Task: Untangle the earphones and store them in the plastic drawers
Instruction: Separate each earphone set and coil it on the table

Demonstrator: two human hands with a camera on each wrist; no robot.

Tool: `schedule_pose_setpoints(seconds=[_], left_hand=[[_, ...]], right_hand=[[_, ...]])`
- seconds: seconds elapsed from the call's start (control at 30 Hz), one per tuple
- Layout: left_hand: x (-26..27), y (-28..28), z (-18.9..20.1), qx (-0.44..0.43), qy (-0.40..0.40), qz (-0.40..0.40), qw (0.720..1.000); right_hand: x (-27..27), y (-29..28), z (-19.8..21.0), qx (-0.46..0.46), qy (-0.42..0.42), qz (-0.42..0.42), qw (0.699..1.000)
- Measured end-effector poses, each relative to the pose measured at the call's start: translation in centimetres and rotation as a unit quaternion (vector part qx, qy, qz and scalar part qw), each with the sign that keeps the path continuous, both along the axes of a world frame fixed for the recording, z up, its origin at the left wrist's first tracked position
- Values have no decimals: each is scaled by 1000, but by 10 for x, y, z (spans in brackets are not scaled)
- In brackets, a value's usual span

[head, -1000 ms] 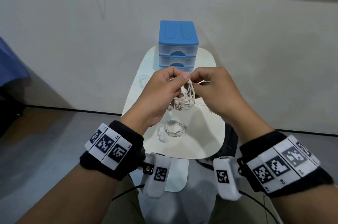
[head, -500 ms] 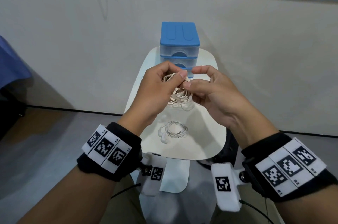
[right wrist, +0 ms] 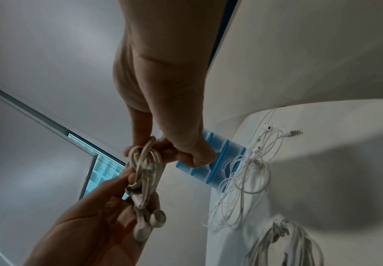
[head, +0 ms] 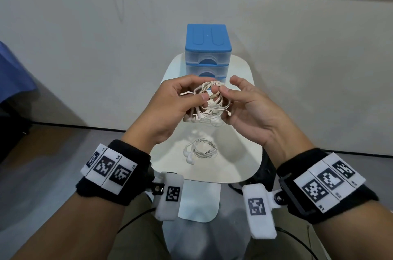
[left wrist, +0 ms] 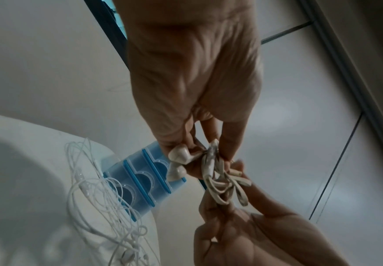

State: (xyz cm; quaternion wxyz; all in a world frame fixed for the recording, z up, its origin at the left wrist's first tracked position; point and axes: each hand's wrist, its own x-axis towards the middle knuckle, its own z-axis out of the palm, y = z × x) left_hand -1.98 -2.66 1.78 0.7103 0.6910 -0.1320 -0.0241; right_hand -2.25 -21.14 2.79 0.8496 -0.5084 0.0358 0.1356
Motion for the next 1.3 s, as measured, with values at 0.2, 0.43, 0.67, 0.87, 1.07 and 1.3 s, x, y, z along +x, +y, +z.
schedule_pose_setpoints(seconds=[0.2,0.43,0.67,0.87,1.07,1.3], left_hand=[[1,7,7,5,29,-24,999],[0,2,8,44,-9,-41,998],[-1,-5,8,53,3,0,999],[1,-6,3,88,-5,64,994],[4,-5,-3,83,18,118,989],[6,0,-5,79,19,140,987]], right_hand=[[0,-5,-3,4,-16,76,997],[2,-11,-10,71,-1,94,993],[-4,2,-6,-224,-154,79,959],[-4,7,-8,-418,-275,25,866],[-6,16,-7,-602,-299,61,738],[-8,15,-3,-611,-281,79,736]])
